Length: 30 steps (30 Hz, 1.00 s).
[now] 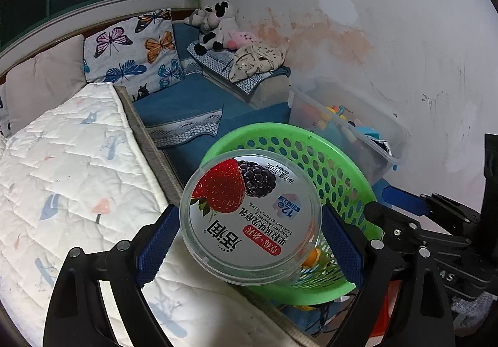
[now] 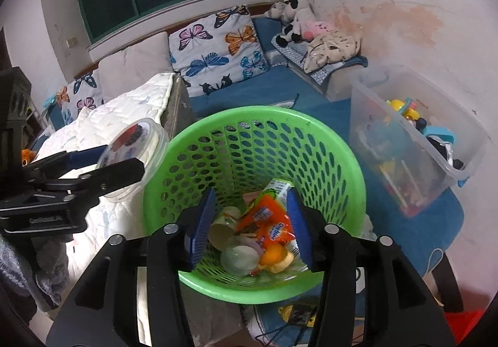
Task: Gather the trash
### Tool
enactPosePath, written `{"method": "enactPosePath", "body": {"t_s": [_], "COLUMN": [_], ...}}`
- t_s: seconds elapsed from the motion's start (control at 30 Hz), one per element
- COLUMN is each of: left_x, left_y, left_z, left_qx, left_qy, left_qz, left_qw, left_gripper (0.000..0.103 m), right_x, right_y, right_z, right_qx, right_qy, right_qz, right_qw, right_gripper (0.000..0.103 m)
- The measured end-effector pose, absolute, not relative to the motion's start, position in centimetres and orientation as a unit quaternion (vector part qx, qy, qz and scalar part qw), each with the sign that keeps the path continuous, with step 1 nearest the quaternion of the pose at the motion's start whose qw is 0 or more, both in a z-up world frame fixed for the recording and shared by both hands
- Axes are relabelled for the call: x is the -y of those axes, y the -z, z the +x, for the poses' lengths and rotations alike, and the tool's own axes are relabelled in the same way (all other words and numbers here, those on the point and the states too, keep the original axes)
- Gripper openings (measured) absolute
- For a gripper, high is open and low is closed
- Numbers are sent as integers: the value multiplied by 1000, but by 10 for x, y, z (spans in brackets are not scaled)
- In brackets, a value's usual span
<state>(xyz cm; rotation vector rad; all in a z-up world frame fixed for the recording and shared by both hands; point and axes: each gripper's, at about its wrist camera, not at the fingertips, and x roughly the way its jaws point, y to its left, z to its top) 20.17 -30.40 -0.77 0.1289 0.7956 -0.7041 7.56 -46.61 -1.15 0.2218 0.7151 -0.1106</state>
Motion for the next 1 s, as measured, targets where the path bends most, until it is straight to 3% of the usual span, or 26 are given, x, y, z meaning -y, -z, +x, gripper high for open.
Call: {"method": "enactPosePath", "body": {"t_s": [0.53, 1.0], "left_x": [323, 281], "left_y": [10, -8], "left_z": [195, 179], "left_qx": [-381, -356], "left_qy": [347, 324], "left_qz": [70, 69], "left_qw": [854, 874], "left_gripper": [91, 93], "right_x": [468, 440], "right_y": [3, -4], "right_z": [51, 45], "right_qx": [-329, -321], "right_qy": [54, 32], "right_qz": [125, 118], "right_qw": [934, 939], "right_gripper": [66, 80]}}
